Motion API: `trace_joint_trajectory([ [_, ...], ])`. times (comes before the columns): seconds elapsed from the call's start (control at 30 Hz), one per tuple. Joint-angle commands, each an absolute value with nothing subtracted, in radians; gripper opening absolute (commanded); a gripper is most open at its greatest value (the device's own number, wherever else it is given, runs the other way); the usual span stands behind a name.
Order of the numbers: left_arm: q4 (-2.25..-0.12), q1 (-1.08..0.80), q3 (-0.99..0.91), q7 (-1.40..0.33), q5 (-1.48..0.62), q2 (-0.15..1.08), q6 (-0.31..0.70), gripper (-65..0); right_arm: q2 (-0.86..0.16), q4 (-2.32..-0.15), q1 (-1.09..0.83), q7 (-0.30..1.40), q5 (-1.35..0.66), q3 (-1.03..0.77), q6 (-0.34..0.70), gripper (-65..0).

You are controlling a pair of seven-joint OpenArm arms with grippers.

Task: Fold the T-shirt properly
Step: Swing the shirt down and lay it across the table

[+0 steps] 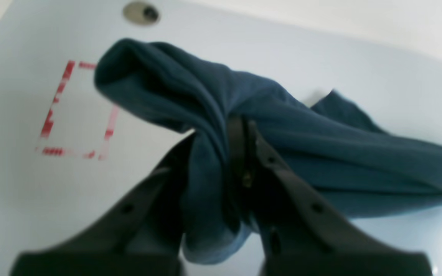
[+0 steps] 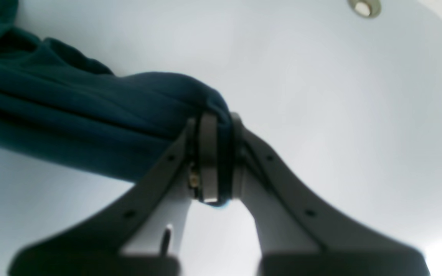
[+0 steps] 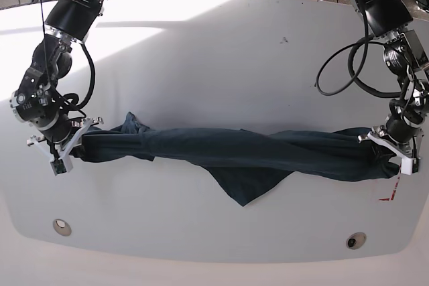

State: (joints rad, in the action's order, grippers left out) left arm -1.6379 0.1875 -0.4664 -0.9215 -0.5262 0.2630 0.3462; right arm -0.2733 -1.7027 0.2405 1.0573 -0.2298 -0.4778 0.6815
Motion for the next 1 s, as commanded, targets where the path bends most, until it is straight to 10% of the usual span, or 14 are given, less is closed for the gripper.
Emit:
trace_joint_trajectory([
  [0.0, -1.659, 0.136, -0.507, -0.885, -0.527, 0.283, 0.409, -63.9, -0.272, -1.785, 0.168, 1.04, -0.209, -0.496, 0.67, -65.0],
  [0.5, -1.633, -0.137, -0.536, -0.885, -0.526, 0.321, 0.435, -61.9, -0.165, -1.853, -0.091, 1.035, -0.208, -0.496, 0.671, -65.0],
  [0.8, -1.572, -0.197, -0.536, -0.886, -0.526, 0.361, 0.435, -27.6, -0.142, -1.863, -0.134, 1.033, -0.208, -0.498, 0.671, -65.0],
  [0.97, -1.535, -0.205, -0.539, -0.912, -0.527, 0.364, 0.437, -20.7, -0.14, -1.877, -0.143, 1.033, -0.208, -0.493, 0.671, -65.0],
])
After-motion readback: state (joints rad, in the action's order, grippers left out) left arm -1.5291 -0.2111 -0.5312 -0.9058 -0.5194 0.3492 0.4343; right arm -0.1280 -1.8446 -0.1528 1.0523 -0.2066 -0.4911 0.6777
